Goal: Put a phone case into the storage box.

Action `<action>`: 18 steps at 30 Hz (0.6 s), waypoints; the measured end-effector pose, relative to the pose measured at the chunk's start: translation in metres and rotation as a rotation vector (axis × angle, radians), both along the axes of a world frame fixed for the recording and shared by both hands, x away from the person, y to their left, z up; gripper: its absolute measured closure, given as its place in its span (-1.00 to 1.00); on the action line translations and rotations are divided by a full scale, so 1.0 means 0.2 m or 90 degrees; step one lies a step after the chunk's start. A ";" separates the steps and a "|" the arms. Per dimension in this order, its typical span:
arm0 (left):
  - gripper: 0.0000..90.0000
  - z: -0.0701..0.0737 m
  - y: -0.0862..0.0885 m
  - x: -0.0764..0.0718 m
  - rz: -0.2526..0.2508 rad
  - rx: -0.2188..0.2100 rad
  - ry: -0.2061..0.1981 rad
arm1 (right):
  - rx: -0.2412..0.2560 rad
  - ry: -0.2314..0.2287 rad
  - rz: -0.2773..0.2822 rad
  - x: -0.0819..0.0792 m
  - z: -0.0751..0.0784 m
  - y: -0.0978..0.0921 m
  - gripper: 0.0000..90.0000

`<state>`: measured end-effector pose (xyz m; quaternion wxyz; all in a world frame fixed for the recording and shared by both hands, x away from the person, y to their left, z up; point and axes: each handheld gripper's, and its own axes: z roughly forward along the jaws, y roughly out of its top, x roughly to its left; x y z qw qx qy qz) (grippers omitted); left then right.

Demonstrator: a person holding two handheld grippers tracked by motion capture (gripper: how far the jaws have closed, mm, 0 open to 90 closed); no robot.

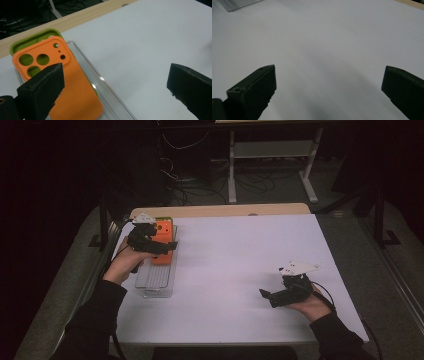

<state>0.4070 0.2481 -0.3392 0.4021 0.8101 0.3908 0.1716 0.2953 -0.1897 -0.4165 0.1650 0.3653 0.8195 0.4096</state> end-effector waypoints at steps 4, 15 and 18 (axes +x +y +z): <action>-0.99 0.00 -0.02 -0.06 -0.029 0.006 0.002 | -0.002 -0.005 0.007 0.00 0.00 0.00 -1.00; -0.98 -0.03 -0.03 -0.25 -0.078 -0.027 -0.003 | -0.001 -0.008 0.018 -0.01 0.01 0.01 -1.00; -0.98 -0.06 -0.02 -0.29 -0.094 -0.026 -0.009 | 0.005 -0.002 0.023 -0.02 0.01 0.01 -1.00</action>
